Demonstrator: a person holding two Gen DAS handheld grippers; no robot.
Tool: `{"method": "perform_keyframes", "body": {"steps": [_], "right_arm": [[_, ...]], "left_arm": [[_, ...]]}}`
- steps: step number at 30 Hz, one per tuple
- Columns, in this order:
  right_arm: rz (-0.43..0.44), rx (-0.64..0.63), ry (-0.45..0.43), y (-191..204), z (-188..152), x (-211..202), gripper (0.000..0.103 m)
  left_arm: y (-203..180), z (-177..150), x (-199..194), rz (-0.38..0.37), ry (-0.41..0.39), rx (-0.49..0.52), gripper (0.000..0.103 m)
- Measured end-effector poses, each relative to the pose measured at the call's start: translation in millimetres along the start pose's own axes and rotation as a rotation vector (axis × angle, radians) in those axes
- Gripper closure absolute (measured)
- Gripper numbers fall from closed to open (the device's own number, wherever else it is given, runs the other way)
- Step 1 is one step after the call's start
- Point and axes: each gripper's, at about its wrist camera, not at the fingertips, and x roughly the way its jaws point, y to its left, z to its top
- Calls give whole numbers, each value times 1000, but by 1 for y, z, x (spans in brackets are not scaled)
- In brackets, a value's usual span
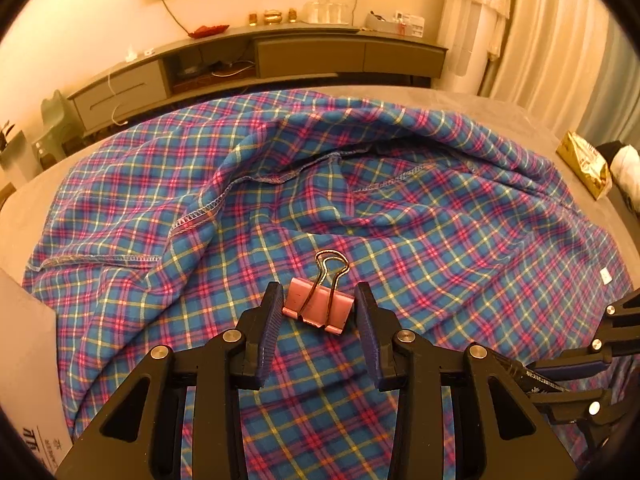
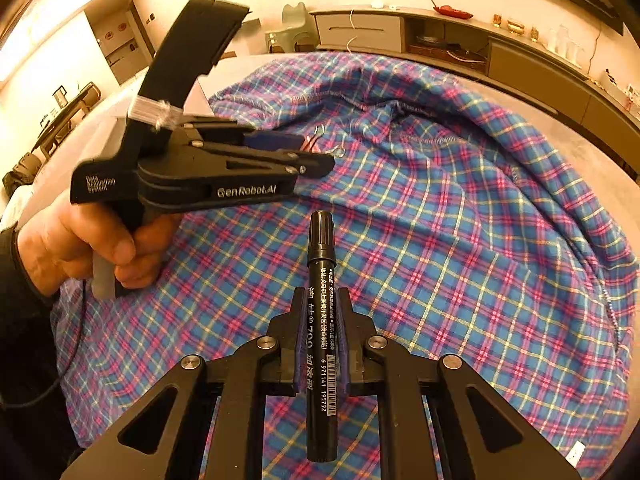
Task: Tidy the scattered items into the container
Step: 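Lift the pink clip with the left gripper while the right gripper lifts the marker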
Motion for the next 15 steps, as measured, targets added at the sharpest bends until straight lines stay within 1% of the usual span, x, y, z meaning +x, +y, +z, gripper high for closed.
{"method": "perform_keyframes", "body": {"steps": [9, 15], "right_arm": [[6, 44, -15, 17, 2, -17, 89], [2, 74, -59, 37, 1, -31, 89]], "left_arm": [[-3, -7, -49, -10, -38, -74, 65], [4, -22, -86, -11, -53, -143, 65]]}}
